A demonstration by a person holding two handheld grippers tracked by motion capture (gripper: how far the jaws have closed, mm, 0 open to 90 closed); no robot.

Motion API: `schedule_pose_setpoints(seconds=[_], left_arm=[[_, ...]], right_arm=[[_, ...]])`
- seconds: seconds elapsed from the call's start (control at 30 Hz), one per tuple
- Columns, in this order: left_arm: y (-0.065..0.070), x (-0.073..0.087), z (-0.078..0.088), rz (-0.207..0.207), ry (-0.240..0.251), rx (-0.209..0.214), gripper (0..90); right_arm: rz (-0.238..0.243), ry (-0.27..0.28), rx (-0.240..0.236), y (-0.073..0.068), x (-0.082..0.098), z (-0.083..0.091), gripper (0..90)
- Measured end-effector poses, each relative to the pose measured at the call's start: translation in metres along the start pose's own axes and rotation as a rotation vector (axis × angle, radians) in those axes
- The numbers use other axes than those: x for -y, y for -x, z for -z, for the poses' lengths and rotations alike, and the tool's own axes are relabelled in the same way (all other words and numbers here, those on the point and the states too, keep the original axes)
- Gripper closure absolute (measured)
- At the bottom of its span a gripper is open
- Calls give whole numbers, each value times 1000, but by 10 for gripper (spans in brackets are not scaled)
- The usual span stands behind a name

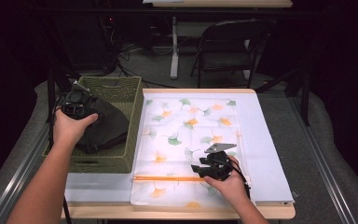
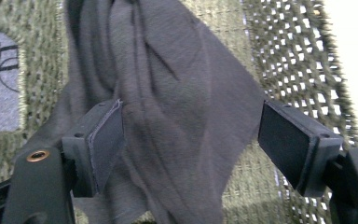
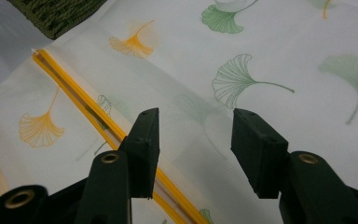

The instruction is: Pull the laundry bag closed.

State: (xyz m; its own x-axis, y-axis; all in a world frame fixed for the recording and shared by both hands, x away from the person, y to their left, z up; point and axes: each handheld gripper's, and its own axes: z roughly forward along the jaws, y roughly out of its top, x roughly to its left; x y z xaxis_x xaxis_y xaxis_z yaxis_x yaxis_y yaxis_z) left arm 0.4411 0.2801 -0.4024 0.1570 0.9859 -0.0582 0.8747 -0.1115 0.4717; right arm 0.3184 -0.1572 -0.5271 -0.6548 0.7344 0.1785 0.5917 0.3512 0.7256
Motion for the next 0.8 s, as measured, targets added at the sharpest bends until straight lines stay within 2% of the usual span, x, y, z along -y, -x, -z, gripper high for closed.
schedule_pose_setpoints(seconds=[0.3,0.37,0.4,0.5,0.6,0.8], left_arm=[[-12,-2,-4,16,-12,-16,225],[-14,-2,-6,22,-16,-16,225],[-16,-3,-7,22,-18,-17,225],[-19,-4,-11,28,-19,-23,225],[-22,-6,-14,33,-32,-25,225],[-22,-6,-14,41,-28,-31,225]], right_arm=[[-1,0,20,-1,6,5,516],[-13,-8,19,-2,7,6,515],[0,3,22,-1,7,5,515],[-16,-9,27,-2,9,7,515],[-4,0,33,-1,10,8,513],[-4,-4,34,-1,10,8,510]])
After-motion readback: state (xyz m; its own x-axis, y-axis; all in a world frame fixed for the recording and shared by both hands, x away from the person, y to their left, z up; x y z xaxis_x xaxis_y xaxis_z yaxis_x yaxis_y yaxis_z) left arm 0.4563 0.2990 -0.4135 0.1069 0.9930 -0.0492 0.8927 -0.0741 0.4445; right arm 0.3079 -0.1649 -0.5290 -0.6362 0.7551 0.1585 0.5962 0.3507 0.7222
